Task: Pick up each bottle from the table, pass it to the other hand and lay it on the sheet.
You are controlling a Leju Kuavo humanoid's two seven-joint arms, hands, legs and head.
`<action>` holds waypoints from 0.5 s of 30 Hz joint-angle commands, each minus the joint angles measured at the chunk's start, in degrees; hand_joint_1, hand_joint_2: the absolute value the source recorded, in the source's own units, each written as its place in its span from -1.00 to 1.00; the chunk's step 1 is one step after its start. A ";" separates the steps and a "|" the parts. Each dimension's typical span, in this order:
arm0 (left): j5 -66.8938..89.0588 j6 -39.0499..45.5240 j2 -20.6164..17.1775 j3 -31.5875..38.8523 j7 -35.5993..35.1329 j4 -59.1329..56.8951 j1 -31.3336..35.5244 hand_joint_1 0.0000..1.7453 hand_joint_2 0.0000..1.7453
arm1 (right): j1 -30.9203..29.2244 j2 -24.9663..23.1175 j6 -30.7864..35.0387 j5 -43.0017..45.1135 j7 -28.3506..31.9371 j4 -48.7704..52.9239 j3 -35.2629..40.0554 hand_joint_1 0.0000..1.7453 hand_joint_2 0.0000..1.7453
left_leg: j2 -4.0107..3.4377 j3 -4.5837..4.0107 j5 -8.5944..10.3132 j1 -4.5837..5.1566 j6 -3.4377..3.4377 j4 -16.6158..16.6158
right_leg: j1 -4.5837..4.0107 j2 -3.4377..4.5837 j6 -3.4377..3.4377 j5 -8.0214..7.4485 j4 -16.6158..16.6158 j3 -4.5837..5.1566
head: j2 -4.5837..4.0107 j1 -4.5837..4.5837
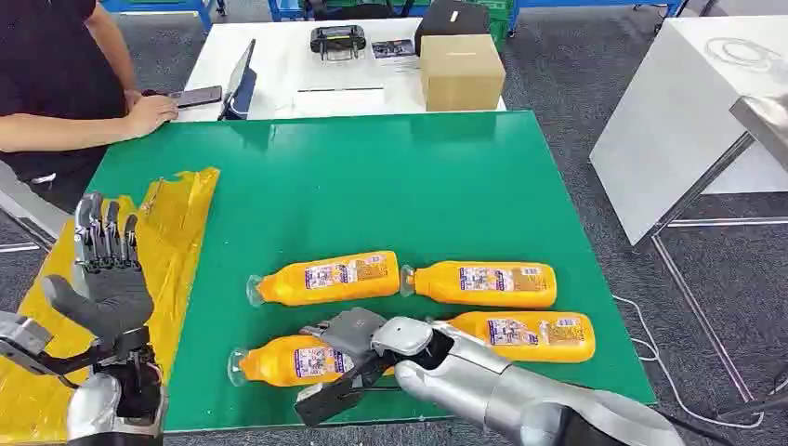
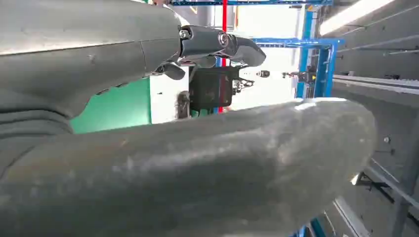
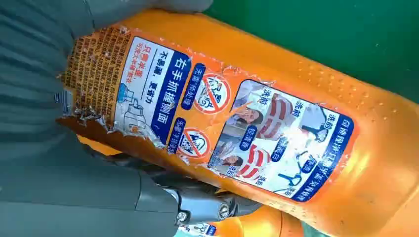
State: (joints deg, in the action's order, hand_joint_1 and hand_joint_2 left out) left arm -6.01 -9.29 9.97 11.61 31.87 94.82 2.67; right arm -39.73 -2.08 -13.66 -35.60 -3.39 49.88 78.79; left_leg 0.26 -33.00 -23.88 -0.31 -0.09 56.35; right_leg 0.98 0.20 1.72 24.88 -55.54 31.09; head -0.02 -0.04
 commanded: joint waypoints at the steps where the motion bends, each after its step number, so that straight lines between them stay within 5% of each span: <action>1: -0.76 0.50 -0.33 -0.03 -0.36 -2.82 1.31 -1.00 -1.00 | 3.48 -1.13 6.19 4.90 -1.50 -6.92 -3.94 1.00 1.00 | 0.23 0.08 0.03 -0.12 0.01 -0.11 | -0.14 -0.28 -0.10 0.00 0.23 -0.23 | 0.00 -0.02; 8: -2.82 1.40 0.04 3.70 0.92 -0.06 -0.81 -1.00 -1.00 | 9.27 3.10 13.84 10.19 0.22 7.48 -20.59 1.00 1.00 | 0.11 -0.01 -0.01 -0.12 -0.01 0.00 | -0.13 -0.15 -0.07 0.01 0.10 -0.13 | 0.00 -0.09; 15: -5.87 2.47 0.70 8.88 1.69 2.21 -0.90 -1.00 -1.00 | 12.58 3.41 14.10 9.15 1.25 11.01 -23.51 1.00 1.00 | 0.04 -0.13 -0.13 -0.11 0.01 0.03 | -0.13 -0.07 -0.08 0.09 0.06 -0.06 | 0.00 -0.02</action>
State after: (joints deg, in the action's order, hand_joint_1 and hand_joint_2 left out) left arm -10.07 -7.28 9.97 14.64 33.29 96.15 1.11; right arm -30.50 -0.85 0.07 -26.10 -3.00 55.42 61.51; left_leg 0.33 -33.23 -23.87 -0.32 -0.10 56.35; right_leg 0.97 0.18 1.74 24.87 -55.56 31.18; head -0.02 -0.07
